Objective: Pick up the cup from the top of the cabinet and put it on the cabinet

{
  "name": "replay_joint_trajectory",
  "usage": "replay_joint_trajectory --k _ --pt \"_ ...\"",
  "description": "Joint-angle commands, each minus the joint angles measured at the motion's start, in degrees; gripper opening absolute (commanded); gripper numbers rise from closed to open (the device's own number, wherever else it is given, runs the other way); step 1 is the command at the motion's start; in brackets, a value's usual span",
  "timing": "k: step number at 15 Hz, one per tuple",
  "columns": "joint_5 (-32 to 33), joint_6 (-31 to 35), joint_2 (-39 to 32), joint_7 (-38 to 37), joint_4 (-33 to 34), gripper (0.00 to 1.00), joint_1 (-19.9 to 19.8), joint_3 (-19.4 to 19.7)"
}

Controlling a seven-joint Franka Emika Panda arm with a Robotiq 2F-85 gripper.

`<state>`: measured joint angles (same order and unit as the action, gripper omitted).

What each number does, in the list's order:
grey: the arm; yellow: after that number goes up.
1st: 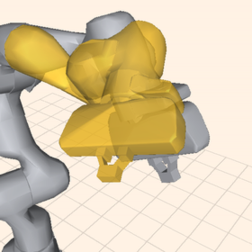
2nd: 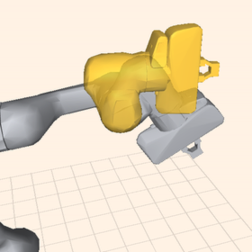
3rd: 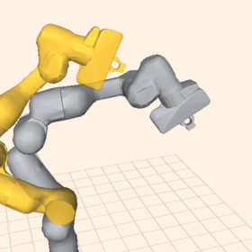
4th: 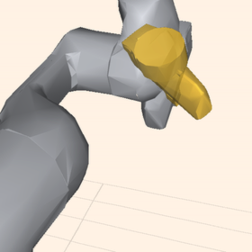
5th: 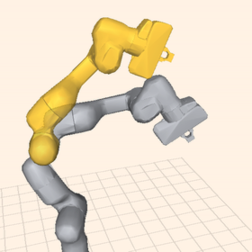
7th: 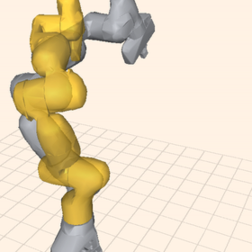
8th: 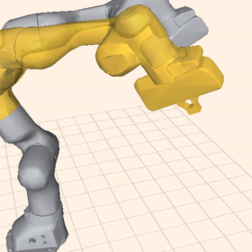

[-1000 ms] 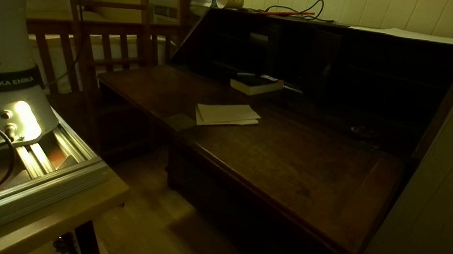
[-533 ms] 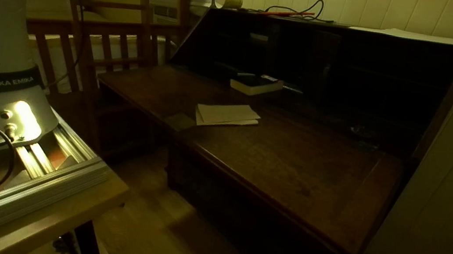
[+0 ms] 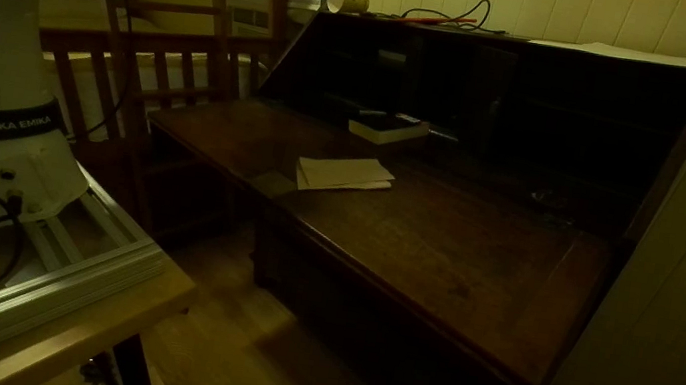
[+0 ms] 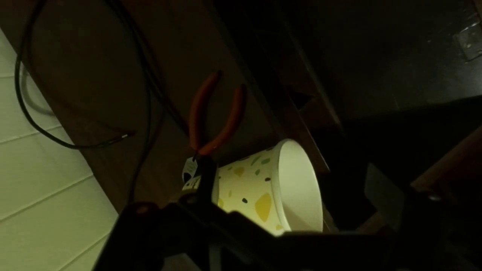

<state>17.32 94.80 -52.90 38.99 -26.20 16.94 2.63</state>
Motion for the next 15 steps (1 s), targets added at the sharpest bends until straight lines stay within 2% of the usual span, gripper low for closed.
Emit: replay_joint_trajectory --k 1,5,7,11,15 --pt "2.0 4.36 -3.56 -2.44 1.81 1.0 0.76 2.07" --pt "2.75 12.96 -6.3 -4.97 2.33 1.0 0.78 3.4" --pt "3.31 16.93 -6.7 -6.15 2.03 0.74 0.91 4.17" --pt "3.75 20.61 -6.69 -6.7 1.4 0.44 1.12 4.82" --pt "3.88 20.54 -6.33 -7.81 1.06 0.18 1.33 5.33"
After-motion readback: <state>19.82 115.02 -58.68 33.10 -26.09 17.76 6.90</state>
